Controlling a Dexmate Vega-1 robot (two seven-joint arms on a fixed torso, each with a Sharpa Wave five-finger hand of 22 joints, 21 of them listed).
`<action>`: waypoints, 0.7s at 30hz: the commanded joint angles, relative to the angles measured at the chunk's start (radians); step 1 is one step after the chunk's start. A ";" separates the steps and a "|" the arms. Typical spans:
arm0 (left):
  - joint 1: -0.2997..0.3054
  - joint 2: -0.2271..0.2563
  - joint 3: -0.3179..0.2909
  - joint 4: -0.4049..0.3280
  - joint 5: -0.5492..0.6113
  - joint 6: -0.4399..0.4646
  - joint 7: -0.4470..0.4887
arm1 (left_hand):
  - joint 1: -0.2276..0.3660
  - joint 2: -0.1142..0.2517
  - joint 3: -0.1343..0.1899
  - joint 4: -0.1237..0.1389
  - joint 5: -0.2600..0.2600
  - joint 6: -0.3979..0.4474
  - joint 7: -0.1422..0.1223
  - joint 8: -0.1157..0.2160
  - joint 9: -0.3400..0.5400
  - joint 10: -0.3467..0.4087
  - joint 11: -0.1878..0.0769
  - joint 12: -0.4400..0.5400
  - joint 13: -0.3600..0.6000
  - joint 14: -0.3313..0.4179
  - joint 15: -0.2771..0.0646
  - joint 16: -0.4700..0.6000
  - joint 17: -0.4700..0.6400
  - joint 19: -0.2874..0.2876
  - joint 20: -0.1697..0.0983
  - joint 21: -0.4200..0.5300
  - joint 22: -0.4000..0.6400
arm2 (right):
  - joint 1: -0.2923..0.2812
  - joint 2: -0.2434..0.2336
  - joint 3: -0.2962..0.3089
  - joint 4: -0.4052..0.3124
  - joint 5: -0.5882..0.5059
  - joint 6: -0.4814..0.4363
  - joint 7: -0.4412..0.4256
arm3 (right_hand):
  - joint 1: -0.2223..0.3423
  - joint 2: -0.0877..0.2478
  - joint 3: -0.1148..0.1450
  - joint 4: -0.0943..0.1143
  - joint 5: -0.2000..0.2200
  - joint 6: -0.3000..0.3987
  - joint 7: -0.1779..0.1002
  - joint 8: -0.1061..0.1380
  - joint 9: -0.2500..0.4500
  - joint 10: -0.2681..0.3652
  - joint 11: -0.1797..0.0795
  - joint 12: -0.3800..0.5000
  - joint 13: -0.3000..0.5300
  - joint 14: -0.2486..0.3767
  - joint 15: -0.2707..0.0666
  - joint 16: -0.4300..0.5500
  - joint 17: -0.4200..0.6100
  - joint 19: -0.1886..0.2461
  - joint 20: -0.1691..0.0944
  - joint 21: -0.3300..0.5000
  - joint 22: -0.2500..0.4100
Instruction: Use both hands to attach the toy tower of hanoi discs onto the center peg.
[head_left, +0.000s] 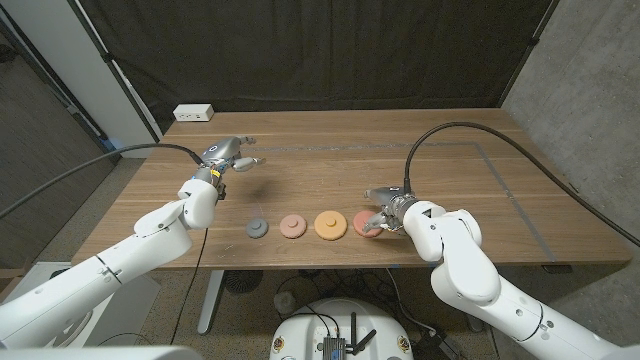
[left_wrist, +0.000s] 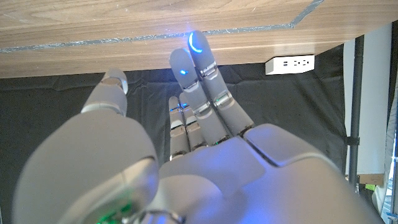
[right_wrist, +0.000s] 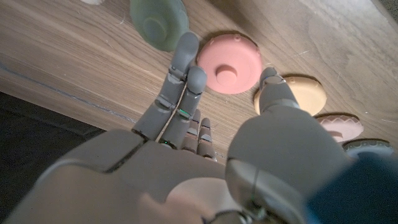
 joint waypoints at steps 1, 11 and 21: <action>-0.003 0.003 0.000 0.001 -0.001 0.001 -0.005 | 0.002 0.007 -0.002 0.001 0.001 0.009 0.001 -0.001 0.002 0.008 0.000 -0.002 0.003 0.000 -0.056 0.004 0.001 -0.002 -0.069 0.007 0.001 | 0.011 0.044 0.009 0.048 -0.030 0.026 0.055 | 0.010 0.009 -0.004 0.002 -0.003 0.007 -0.009 0.010 0.002 0.015 -0.004 0.011 -0.001 0.006 -0.117 0.009 0.002 -0.003 -0.075 0.010 -0.002; -0.011 -0.002 0.004 0.010 -0.004 -0.007 -0.004 | 0.001 0.009 -0.001 0.001 0.001 0.011 0.001 -0.001 0.002 0.010 0.002 -0.002 0.005 0.001 -0.056 0.007 0.001 -0.004 -0.070 0.012 0.001 | 0.011 0.058 0.016 0.071 -0.026 0.031 0.059 | 0.013 0.017 -0.007 0.004 -0.002 0.016 -0.015 0.014 0.003 0.039 -0.009 0.019 -0.002 0.010 -0.117 0.014 0.000 -0.010 -0.074 0.023 -0.012; -0.019 -0.011 0.015 0.022 -0.004 -0.009 -0.006 | 0.000 0.010 -0.001 0.001 0.001 0.013 0.000 -0.001 0.002 0.016 0.001 -0.003 0.005 -0.001 -0.056 0.008 -0.002 -0.004 -0.071 0.017 -0.004 | 0.025 0.063 0.010 0.095 -0.017 0.037 0.071 | 0.016 0.026 -0.010 0.005 0.002 0.015 -0.014 0.015 0.005 0.055 -0.011 0.023 0.007 0.017 -0.117 0.023 0.004 -0.015 -0.074 0.043 -0.023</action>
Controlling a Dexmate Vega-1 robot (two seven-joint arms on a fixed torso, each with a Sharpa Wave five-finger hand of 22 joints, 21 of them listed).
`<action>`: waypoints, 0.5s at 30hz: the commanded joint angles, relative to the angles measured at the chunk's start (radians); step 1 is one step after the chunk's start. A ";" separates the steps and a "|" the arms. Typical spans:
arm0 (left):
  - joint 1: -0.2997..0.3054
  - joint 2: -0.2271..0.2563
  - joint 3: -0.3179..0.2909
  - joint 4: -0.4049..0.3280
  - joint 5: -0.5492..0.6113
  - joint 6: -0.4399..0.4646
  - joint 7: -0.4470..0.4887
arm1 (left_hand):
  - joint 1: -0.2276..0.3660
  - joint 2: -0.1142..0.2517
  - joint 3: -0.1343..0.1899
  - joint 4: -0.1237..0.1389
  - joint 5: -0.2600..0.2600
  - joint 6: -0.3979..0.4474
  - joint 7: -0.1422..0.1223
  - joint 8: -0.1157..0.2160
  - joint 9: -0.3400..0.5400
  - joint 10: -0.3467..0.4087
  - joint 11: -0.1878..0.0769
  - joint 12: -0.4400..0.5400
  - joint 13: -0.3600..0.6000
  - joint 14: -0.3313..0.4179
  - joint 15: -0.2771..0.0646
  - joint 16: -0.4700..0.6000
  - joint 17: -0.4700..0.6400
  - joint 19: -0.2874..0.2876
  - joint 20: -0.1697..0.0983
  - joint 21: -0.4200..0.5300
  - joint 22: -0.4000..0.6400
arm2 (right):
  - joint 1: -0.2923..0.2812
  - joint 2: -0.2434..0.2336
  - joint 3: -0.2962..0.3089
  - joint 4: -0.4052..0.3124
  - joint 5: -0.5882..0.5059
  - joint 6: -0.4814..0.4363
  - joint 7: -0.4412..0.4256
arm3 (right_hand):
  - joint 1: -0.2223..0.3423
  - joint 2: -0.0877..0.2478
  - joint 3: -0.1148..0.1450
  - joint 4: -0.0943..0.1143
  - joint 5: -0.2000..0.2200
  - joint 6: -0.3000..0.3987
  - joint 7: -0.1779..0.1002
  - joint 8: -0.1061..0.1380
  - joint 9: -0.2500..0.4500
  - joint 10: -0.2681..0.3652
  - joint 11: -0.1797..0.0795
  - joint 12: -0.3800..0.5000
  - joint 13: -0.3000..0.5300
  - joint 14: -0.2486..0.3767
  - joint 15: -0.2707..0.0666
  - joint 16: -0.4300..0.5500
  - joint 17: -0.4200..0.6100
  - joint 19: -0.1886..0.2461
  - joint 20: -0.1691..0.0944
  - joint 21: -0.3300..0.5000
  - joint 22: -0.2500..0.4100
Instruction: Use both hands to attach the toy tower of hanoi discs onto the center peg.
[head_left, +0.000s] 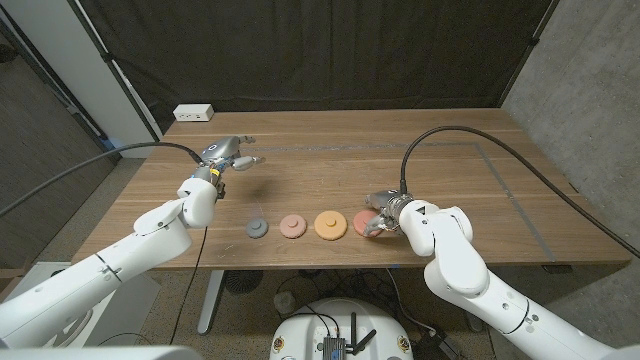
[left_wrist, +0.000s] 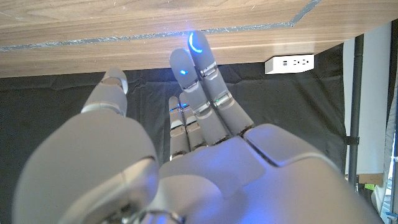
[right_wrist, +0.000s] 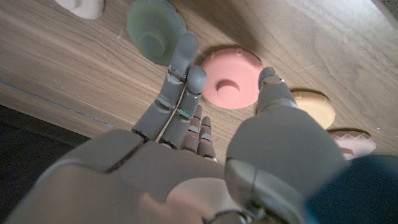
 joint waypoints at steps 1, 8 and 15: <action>-0.009 -0.009 0.013 0.013 -0.001 -0.005 -0.004 | 0.000 0.010 -0.001 0.001 0.001 0.009 -0.003 -0.001 0.002 0.012 0.005 -0.003 0.006 -0.002 -0.056 0.008 0.002 0.000 -0.074 0.006 0.000 | 0.016 0.012 -0.003 0.034 0.010 0.009 0.018 | -0.001 0.010 -0.006 -0.001 0.002 0.006 -0.002 0.007 0.002 0.014 -0.002 0.008 0.006 0.004 -0.115 0.004 -0.001 -0.009 -0.074 0.014 -0.002; -0.011 -0.010 0.012 0.020 -0.007 -0.006 -0.003 | 0.000 0.011 -0.001 0.000 0.001 0.011 -0.004 -0.001 0.002 0.012 0.005 -0.004 0.006 -0.001 -0.056 0.010 0.001 -0.001 -0.074 0.010 -0.001 | 0.031 0.014 -0.011 0.048 0.013 0.006 0.027 | -0.003 0.015 -0.010 0.001 0.005 0.028 0.006 0.014 0.003 0.014 0.001 0.006 0.012 0.005 -0.115 0.005 -0.001 -0.016 -0.073 0.028 -0.010; -0.015 -0.014 0.012 0.031 -0.011 -0.013 0.002 | 0.000 0.011 -0.001 0.000 0.001 0.014 -0.004 0.000 0.003 0.014 0.003 -0.004 0.007 -0.003 -0.056 0.009 -0.001 -0.003 -0.075 0.013 -0.002 | 0.053 0.017 -0.027 0.060 0.008 0.007 0.056 | -0.005 0.016 -0.012 0.001 0.007 0.039 0.002 0.016 0.004 0.014 0.002 0.005 0.016 0.003 -0.116 0.005 -0.002 -0.022 -0.073 0.036 -0.017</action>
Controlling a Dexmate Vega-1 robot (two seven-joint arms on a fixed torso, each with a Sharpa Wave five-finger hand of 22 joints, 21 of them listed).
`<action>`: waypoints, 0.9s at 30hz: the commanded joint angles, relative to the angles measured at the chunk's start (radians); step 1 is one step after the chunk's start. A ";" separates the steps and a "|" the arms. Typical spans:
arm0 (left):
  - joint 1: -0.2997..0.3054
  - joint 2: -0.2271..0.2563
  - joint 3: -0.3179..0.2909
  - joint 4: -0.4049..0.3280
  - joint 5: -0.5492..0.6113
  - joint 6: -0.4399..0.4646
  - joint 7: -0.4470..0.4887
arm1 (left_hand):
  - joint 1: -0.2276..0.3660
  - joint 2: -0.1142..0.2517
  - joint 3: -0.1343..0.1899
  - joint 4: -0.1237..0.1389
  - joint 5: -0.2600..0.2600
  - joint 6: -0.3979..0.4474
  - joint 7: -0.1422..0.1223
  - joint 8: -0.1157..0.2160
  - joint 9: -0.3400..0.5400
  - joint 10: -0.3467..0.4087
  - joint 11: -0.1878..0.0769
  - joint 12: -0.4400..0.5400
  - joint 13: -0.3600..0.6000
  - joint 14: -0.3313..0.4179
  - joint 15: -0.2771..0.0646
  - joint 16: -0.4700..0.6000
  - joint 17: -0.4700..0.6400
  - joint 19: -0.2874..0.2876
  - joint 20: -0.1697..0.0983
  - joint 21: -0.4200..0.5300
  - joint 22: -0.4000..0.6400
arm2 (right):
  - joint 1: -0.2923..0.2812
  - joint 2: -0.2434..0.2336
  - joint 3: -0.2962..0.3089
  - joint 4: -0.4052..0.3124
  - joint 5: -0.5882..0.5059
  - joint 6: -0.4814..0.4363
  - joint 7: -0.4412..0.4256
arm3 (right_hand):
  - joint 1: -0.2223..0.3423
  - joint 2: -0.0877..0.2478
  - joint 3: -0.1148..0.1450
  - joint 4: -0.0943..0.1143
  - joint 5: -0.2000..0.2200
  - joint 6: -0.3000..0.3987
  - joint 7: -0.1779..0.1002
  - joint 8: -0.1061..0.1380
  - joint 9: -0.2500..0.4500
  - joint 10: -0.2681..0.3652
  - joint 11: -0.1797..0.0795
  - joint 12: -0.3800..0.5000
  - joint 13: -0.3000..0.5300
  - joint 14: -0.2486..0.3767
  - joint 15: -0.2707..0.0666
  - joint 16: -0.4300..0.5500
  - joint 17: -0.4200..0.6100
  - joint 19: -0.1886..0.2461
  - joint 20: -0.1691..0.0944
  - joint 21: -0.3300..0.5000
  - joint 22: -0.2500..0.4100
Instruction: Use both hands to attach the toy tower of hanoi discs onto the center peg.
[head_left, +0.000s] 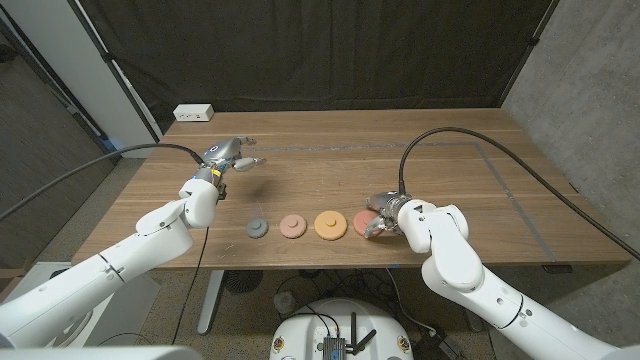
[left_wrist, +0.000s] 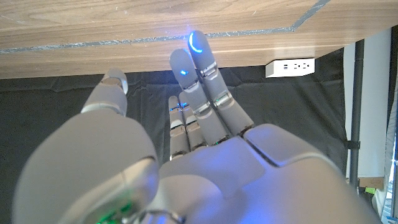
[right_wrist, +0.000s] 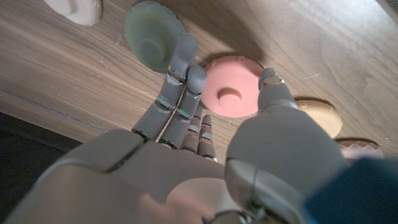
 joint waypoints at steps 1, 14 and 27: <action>-0.007 -0.006 0.003 0.017 -0.008 -0.009 0.005 | 0.000 0.012 0.000 0.000 0.001 0.010 0.002 0.000 0.002 0.010 -0.002 -0.004 0.002 -0.002 -0.056 0.003 0.000 -0.003 -0.075 0.006 0.002 | 0.035 0.006 -0.022 0.025 -0.001 0.003 0.043 | 0.003 0.008 -0.006 0.002 0.007 0.009 -0.006 0.008 0.004 0.001 0.002 0.005 0.006 0.003 -0.116 0.004 -0.001 -0.006 -0.083 0.011 -0.003; -0.028 -0.010 0.018 0.037 -0.007 -0.021 -0.005 | -0.002 0.013 0.000 0.000 0.001 0.012 0.001 0.000 0.003 0.014 -0.002 -0.005 0.003 -0.002 -0.056 0.006 -0.004 -0.003 -0.075 0.013 -0.005 | 0.037 0.011 -0.038 0.058 -0.093 0.045 0.074 | 0.008 0.008 -0.008 -0.002 0.011 -0.004 -0.020 0.001 0.005 -0.004 0.004 0.002 0.012 0.004 -0.116 0.008 0.002 -0.014 -0.083 0.027 -0.013; -0.039 -0.015 0.025 0.042 -0.006 -0.019 -0.010 | -0.003 0.014 0.001 0.000 0.001 0.015 0.003 -0.001 0.003 0.017 -0.005 -0.007 0.005 -0.003 -0.056 0.008 -0.006 -0.007 -0.074 0.021 -0.008 | 0.025 0.018 -0.021 0.066 -0.078 0.058 0.068 | 0.011 0.009 -0.013 -0.001 0.013 -0.010 -0.028 -0.001 0.007 0.010 -0.003 0.006 0.019 0.001 -0.116 0.005 -0.007 -0.025 -0.083 0.041 -0.029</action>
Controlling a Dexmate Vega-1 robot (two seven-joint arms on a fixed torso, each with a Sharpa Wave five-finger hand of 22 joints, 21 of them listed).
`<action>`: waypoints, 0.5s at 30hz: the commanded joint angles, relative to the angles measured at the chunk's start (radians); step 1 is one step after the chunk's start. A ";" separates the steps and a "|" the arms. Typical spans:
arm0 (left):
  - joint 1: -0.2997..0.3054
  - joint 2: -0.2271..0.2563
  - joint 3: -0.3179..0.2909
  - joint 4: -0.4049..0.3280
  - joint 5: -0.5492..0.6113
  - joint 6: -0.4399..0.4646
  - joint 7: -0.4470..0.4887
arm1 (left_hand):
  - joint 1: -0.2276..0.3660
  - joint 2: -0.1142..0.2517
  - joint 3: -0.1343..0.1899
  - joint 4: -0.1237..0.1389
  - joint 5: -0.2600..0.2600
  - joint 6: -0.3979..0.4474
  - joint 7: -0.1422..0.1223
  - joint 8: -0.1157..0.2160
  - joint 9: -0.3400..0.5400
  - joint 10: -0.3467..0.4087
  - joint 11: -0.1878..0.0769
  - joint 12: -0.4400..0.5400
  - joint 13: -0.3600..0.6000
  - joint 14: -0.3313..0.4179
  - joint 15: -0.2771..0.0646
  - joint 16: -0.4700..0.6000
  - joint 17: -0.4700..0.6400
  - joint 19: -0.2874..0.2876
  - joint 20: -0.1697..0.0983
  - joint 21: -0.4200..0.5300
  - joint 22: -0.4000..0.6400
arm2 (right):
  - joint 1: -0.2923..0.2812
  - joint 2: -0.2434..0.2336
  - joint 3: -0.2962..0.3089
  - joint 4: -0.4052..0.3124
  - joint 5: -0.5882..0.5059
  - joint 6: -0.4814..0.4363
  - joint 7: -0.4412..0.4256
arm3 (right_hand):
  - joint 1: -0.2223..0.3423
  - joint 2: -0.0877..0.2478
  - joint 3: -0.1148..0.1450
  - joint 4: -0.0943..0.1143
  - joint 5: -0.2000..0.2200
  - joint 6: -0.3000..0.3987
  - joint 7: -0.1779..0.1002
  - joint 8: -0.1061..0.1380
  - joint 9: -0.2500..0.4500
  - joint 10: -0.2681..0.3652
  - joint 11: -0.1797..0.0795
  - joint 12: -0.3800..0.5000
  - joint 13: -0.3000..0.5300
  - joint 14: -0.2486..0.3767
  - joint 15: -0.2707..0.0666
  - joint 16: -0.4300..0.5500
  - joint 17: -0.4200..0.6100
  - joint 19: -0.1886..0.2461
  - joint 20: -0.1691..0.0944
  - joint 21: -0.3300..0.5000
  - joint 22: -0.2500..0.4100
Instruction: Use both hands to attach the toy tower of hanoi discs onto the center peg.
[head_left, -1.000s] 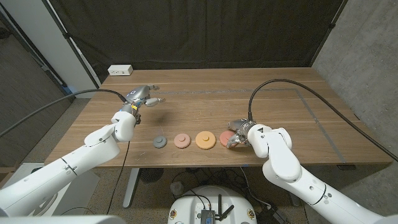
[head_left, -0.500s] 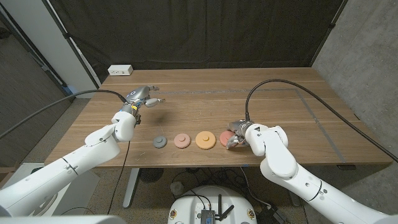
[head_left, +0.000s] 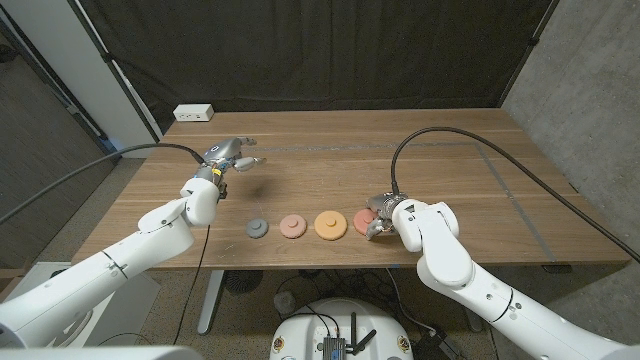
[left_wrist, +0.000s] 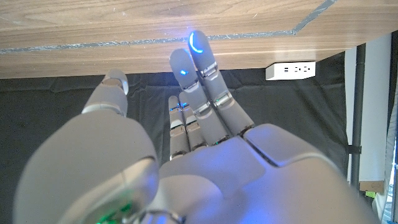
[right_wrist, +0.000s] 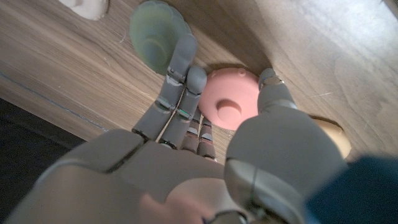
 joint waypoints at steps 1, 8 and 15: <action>-0.010 -0.005 0.008 0.007 0.002 0.000 -0.005 | 0.002 0.009 0.001 0.000 0.001 0.009 -0.004 -0.001 0.003 0.015 -0.001 -0.004 0.005 0.000 -0.056 0.008 0.001 -0.007 -0.075 0.006 0.000 | -0.012 0.006 0.013 0.011 0.007 0.014 -0.001 | 0.007 0.006 -0.005 -0.001 0.005 0.000 -0.008 0.000 0.002 0.012 -0.004 0.007 0.004 0.000 -0.116 -0.004 -0.004 -0.007 -0.086 0.011 -0.003; -0.008 -0.007 0.012 0.002 0.003 0.005 -0.006 | 0.001 0.010 0.001 0.000 0.001 0.010 -0.002 -0.002 0.003 0.014 0.002 -0.005 0.006 -0.003 -0.056 0.007 -0.002 -0.009 -0.075 0.012 -0.001 | -0.027 -0.005 0.023 0.002 0.015 0.008 -0.010 | 0.024 0.022 0.005 -0.003 0.013 0.066 -0.037 0.024 0.005 0.096 -0.043 0.033 0.013 0.064 -0.116 0.047 0.056 0.016 -0.088 0.049 -0.001; 0.000 -0.005 0.011 -0.010 0.005 0.013 -0.004 | 0.000 0.011 0.002 0.000 0.001 0.010 -0.003 -0.002 0.003 0.014 0.000 -0.006 0.007 -0.002 -0.056 0.009 -0.002 -0.010 -0.075 0.015 -0.004 | -0.053 -0.013 0.038 -0.006 0.039 0.001 -0.072 | 0.030 0.040 0.032 -0.002 0.025 0.179 -0.077 0.061 0.009 0.240 -0.088 0.068 0.025 0.162 -0.116 0.109 0.189 0.069 -0.092 0.109 0.005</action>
